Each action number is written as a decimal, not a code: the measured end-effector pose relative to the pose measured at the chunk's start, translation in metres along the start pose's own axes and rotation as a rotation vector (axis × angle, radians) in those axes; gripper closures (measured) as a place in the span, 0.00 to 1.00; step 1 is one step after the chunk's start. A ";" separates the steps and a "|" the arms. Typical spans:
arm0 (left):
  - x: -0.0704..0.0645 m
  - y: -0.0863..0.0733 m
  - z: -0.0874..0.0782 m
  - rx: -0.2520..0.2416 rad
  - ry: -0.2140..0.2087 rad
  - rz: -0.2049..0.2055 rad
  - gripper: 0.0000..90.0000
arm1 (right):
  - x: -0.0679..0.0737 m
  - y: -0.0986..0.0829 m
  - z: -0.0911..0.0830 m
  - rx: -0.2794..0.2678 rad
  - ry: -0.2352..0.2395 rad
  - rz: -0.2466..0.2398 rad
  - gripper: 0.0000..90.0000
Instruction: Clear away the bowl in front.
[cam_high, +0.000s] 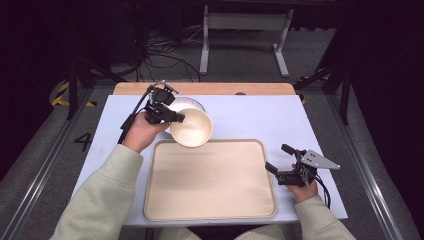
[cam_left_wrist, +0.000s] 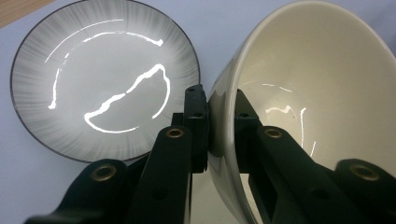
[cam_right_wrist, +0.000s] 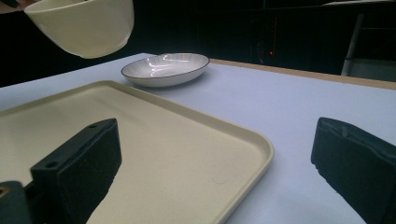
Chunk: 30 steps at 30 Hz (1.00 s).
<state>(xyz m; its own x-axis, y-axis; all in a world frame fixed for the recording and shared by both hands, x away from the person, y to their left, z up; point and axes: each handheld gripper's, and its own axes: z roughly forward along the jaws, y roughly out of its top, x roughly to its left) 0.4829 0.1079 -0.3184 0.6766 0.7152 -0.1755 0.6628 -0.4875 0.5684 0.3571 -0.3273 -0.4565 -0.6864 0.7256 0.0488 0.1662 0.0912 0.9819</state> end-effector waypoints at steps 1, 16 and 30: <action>-0.002 0.000 -0.001 0.001 -0.002 0.014 0.91 | 0.000 0.000 0.000 0.000 0.000 0.000 0.02; -0.038 0.003 0.002 0.070 -0.069 0.162 0.91 | 0.000 0.000 0.000 -0.002 0.002 0.001 0.02; -0.063 0.001 0.010 0.137 -0.114 0.262 0.91 | 0.000 0.000 0.000 -0.002 0.004 0.001 0.02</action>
<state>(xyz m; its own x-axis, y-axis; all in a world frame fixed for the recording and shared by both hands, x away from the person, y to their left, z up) 0.4445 0.0571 -0.3149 0.8564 0.4995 -0.1305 0.4930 -0.7162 0.4939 0.3572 -0.3275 -0.4565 -0.6892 0.7228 0.0506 0.1655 0.0890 0.9822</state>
